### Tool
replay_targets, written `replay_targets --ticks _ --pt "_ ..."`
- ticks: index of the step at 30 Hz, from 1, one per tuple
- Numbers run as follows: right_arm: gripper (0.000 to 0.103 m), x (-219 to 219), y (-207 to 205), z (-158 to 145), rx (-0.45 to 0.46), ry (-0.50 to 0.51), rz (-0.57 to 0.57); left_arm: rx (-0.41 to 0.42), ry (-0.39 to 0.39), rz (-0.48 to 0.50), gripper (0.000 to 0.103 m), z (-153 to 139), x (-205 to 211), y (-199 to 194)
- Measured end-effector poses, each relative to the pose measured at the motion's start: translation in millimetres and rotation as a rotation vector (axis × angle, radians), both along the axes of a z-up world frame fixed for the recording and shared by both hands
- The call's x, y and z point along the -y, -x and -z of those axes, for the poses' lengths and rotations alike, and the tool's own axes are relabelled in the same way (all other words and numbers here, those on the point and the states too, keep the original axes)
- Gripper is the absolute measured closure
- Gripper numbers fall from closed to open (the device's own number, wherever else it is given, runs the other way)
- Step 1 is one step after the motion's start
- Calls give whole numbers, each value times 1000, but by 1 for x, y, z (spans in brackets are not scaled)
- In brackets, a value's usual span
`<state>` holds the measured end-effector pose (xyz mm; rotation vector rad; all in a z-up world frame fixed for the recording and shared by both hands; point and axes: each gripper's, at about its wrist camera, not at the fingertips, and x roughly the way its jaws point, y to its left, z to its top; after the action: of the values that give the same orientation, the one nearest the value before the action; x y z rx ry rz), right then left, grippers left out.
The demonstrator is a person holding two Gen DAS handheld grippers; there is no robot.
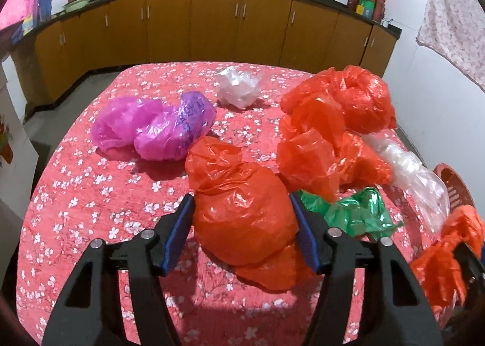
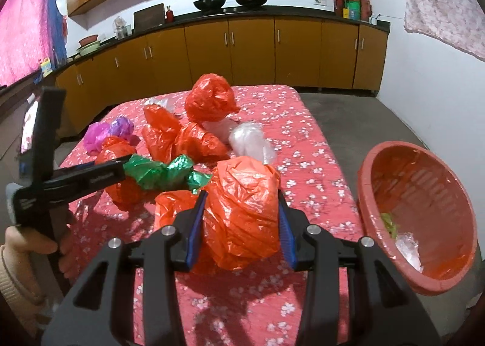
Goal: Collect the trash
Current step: 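Grasp an orange bag with the left gripper while right lifts its orange bag, then carry both orange bags over the orange basket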
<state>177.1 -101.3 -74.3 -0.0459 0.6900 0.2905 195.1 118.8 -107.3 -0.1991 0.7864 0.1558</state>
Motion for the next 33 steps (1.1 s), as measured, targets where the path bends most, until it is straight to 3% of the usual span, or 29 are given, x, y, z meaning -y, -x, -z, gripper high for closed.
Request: replay_targets --ticks 7,19,33 --pt "61 8 5 -5 13 -5 3 22 -15 -2 48 -8 -1 9" --pt "61 26 16 -22 47 -38 41 135 -34 44 48 -58 7 43" --pt "61 95 33 -46 127 -78 216 231 -57 243 48 -94 75 56"
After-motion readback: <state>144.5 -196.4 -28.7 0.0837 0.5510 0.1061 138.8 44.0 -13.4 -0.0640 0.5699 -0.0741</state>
